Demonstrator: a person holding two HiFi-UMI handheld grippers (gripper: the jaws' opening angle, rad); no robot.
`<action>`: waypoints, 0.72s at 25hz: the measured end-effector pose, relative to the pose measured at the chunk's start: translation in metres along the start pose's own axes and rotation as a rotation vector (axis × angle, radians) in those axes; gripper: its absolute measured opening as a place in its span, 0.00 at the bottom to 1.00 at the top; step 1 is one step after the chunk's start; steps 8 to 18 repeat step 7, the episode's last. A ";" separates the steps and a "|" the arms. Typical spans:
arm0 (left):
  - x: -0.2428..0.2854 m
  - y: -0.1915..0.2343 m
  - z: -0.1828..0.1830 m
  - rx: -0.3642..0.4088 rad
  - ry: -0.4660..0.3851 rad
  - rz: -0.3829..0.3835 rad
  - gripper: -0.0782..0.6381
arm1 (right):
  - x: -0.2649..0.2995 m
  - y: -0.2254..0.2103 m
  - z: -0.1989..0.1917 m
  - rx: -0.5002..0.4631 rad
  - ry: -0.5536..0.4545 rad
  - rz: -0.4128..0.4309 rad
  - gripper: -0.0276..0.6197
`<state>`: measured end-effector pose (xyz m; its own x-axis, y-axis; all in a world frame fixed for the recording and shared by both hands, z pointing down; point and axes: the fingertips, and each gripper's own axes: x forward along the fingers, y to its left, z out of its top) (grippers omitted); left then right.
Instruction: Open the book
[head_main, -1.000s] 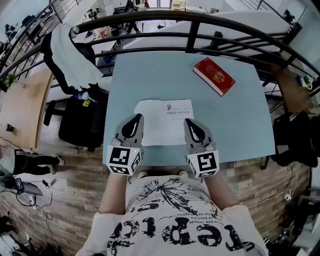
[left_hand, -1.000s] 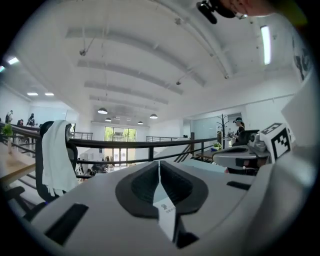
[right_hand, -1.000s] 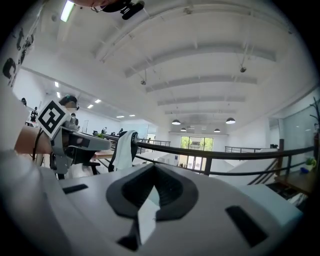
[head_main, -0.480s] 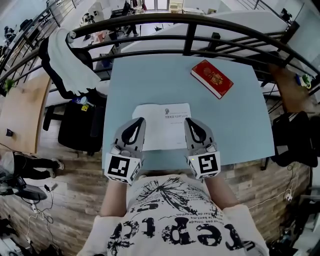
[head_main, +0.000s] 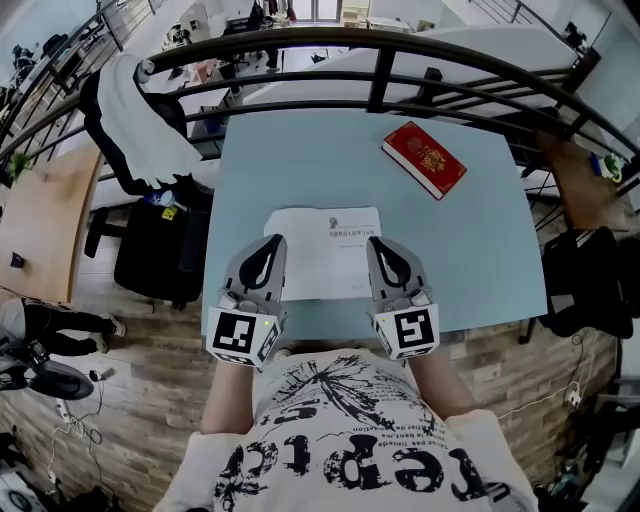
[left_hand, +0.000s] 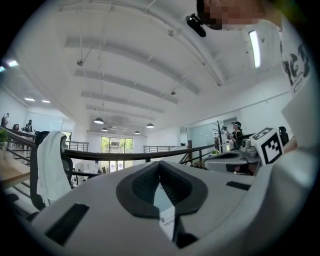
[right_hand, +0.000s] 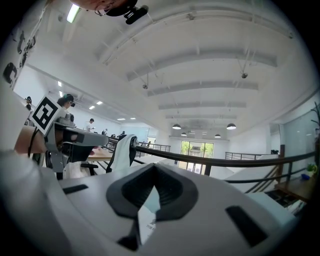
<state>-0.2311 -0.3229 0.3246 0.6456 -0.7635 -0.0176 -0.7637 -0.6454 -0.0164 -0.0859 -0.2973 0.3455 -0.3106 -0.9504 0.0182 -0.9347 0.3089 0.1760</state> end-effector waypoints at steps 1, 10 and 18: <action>-0.001 0.000 0.001 -0.001 -0.003 0.002 0.14 | -0.001 0.000 0.001 -0.002 -0.001 0.001 0.06; -0.006 0.005 0.003 -0.005 -0.016 0.001 0.14 | 0.000 0.005 -0.003 0.008 0.001 -0.010 0.06; -0.006 0.005 0.003 -0.005 -0.016 0.001 0.14 | 0.000 0.005 -0.003 0.008 0.001 -0.010 0.06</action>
